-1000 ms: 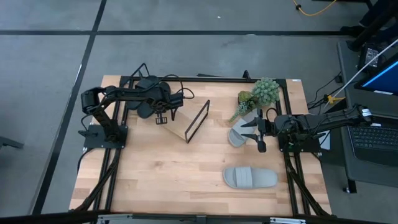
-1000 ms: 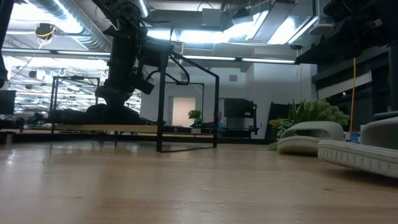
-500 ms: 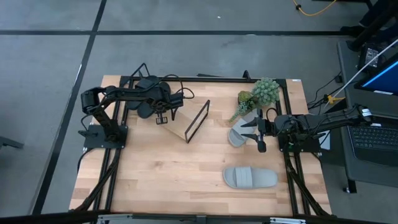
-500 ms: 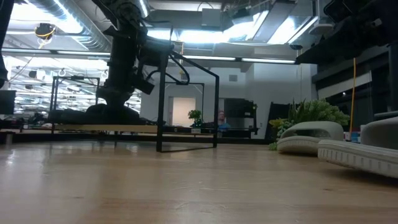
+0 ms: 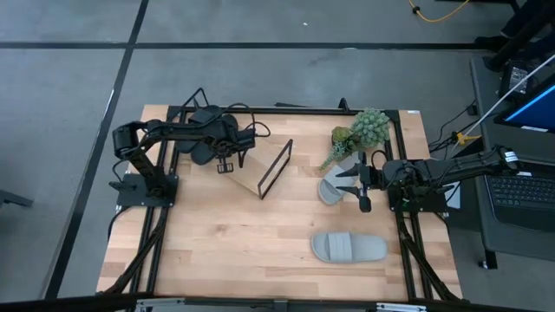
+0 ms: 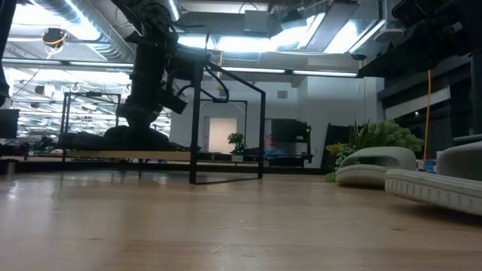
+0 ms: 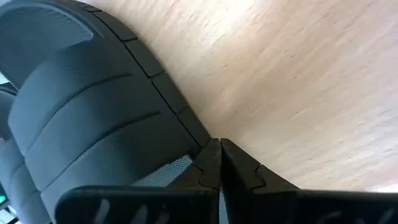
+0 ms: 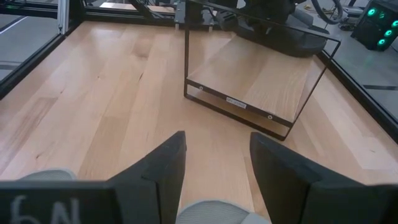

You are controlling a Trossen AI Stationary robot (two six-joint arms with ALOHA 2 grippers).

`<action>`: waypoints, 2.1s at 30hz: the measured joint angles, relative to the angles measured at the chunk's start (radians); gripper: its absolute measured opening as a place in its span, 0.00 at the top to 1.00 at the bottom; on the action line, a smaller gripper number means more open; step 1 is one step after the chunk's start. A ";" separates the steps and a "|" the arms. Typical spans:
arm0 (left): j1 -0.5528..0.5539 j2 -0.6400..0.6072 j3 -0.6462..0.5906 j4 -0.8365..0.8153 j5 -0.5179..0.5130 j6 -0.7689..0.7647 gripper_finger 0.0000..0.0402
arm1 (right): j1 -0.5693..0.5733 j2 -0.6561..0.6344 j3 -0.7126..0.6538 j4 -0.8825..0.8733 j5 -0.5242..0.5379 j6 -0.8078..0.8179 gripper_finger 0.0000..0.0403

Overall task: Pick and place slides into the shelf
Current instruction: Put the black slipper on the shelf

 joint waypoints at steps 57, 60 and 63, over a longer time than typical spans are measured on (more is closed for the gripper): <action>0.039 0.000 0.045 0.032 -0.031 0.036 1.00 | 0.000 0.000 0.000 0.000 0.000 0.001 0.55; 0.039 0.000 0.045 0.033 -0.030 0.036 1.00 | 0.000 0.000 0.000 0.000 0.000 0.001 0.55; 0.039 0.000 0.045 0.032 -0.030 0.036 1.00 | 0.000 0.000 0.000 0.000 0.000 0.002 0.55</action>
